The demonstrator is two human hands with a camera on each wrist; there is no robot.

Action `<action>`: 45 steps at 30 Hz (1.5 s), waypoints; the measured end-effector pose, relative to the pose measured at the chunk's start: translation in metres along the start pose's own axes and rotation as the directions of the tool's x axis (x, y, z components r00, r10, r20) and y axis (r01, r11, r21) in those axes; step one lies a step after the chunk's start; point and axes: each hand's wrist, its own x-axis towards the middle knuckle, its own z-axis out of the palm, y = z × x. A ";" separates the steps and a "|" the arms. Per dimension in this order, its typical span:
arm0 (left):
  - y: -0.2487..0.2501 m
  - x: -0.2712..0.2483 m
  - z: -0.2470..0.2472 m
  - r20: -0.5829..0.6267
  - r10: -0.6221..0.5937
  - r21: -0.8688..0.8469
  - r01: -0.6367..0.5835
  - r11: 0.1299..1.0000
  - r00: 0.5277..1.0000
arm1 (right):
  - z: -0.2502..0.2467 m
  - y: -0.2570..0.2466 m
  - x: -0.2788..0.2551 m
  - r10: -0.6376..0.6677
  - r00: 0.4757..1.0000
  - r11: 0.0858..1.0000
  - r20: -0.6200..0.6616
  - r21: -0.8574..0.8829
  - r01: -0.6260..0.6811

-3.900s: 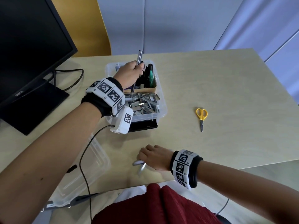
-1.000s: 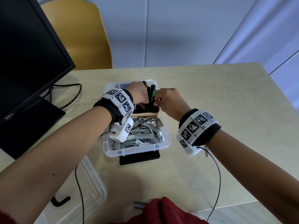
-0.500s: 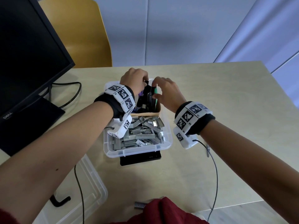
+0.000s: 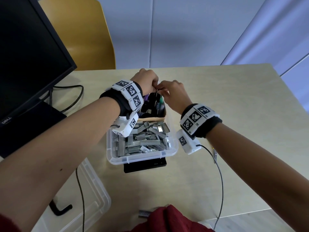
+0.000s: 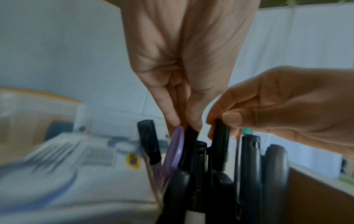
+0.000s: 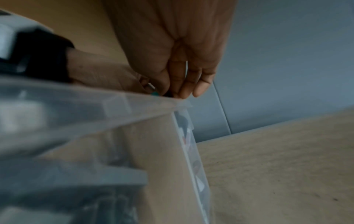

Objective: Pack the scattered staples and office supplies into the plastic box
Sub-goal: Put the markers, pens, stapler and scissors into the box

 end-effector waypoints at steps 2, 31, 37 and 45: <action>-0.003 0.001 0.002 -0.010 -0.039 -0.067 0.038 0.997 0.999 | 0.003 -0.001 0.000 0.007 1.000 0.999 0.028 -0.052 -0.005; -0.003 0.009 -0.001 -0.064 -0.208 -0.009 0.208 0.978 0.976 | -0.009 0.007 0.006 -0.030 0.993 0.980 0.118 -0.194 0.053; -0.012 0.013 -0.001 0.024 -0.206 -0.030 0.207 0.978 0.978 | -0.007 -0.001 0.007 -0.039 0.985 0.906 0.168 -0.410 0.106; -0.016 0.014 0.000 0.040 -0.214 -0.024 0.215 0.976 0.976 | -0.013 0.003 0.012 -0.033 0.961 0.944 0.274 -0.308 0.120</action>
